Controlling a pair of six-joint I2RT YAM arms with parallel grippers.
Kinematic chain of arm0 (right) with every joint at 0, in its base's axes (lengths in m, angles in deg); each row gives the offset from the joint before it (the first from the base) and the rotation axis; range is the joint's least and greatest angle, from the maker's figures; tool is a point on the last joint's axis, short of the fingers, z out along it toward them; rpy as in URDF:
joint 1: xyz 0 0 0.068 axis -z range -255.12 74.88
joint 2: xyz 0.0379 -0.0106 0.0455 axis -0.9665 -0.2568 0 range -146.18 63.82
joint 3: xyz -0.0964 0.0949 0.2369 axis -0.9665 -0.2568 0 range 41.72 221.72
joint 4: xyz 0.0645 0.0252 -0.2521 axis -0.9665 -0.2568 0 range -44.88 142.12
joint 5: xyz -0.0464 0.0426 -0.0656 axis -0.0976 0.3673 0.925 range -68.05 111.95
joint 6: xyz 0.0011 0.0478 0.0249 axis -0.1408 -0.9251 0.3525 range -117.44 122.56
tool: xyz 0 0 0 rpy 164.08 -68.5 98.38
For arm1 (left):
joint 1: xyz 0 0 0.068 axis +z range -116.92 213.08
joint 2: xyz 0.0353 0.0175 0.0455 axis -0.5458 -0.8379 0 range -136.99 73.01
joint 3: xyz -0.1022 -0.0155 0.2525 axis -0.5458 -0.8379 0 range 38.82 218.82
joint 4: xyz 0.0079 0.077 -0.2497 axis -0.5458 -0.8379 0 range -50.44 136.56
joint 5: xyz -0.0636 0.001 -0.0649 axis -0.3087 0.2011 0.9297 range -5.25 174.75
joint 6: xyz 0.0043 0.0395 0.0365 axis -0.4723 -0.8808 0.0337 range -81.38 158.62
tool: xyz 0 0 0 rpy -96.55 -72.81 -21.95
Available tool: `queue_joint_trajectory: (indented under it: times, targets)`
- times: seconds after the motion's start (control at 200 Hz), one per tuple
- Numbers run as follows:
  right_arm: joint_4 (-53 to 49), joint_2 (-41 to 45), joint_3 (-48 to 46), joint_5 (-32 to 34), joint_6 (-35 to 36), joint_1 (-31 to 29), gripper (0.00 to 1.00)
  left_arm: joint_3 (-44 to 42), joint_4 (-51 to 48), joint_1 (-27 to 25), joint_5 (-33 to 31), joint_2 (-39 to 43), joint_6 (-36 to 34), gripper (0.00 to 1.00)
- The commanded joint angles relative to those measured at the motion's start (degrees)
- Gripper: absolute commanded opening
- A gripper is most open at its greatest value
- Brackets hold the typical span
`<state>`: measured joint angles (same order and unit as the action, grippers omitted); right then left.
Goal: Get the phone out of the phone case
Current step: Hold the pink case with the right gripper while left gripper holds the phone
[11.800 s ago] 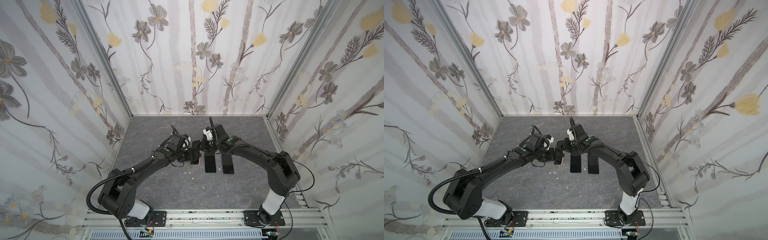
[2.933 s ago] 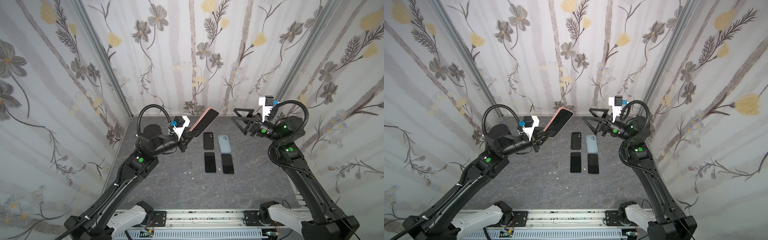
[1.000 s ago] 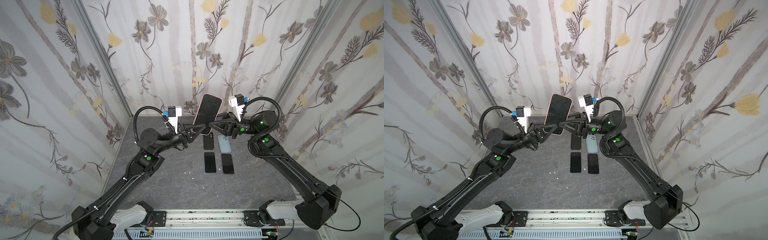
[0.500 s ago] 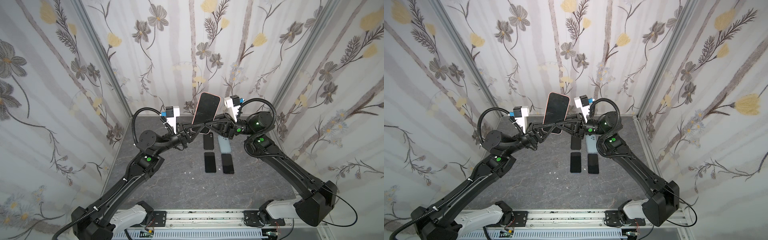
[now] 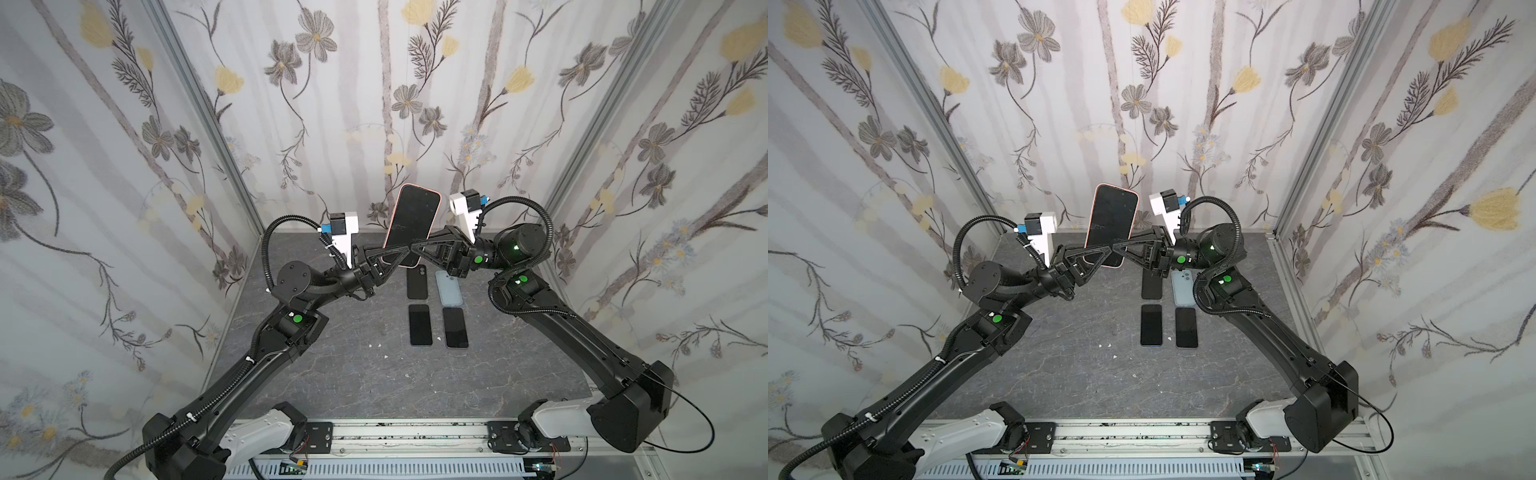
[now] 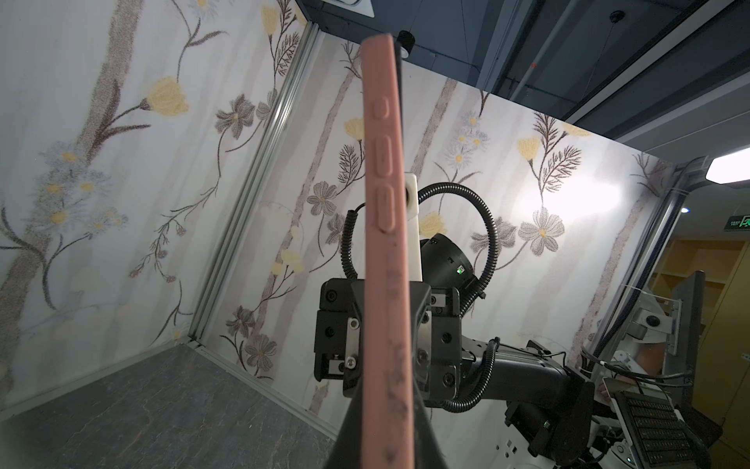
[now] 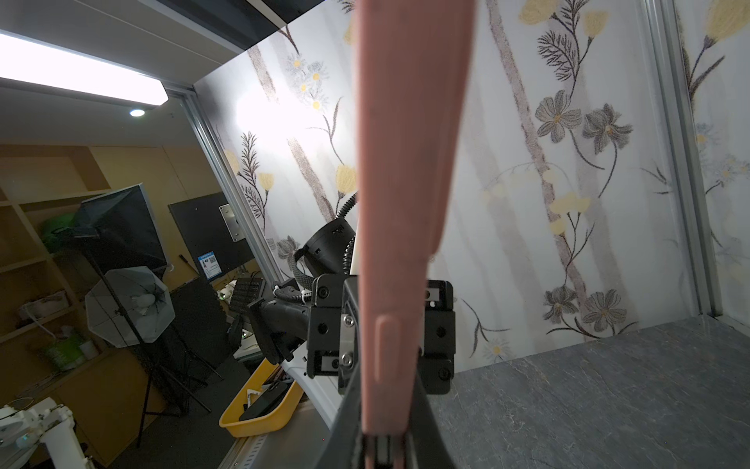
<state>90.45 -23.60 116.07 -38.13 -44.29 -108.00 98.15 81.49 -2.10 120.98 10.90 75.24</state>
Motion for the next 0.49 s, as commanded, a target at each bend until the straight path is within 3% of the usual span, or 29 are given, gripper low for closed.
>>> queue_joint_trajectory:
  times: [0.0, 0.115, 0.185, 0.33, 0.49]
  targets:
    - [0.9, 0.1, 0.1, 0.1, 1.6, -0.2, 0.03, -0.1, 4.5, 0.0, -0.5, 0.2, 0.4, 0.0]
    - [-3.3, 1.5, 0.3, 2.2, 5.8, -0.1, 0.0, -1.0, 4.4, 0.0, -1.8, 1.0, -1.0, 0.39]
    - [-6.0, 2.1, 0.7, 2.8, 7.7, -0.1, 0.0, -1.3, 4.4, 0.2, -3.0, 1.6, -1.5, 0.53]
    - [-8.2, 2.7, 0.7, 3.2, 8.7, -0.1, 0.0, -1.7, 4.3, 0.4, -5.6, 2.4, -2.4, 0.65]
    - [-8.4, 2.3, 0.8, 2.5, 6.2, -0.1, 0.0, -1.2, 4.2, 1.4, -7.6, 2.1, -2.0, 0.66]
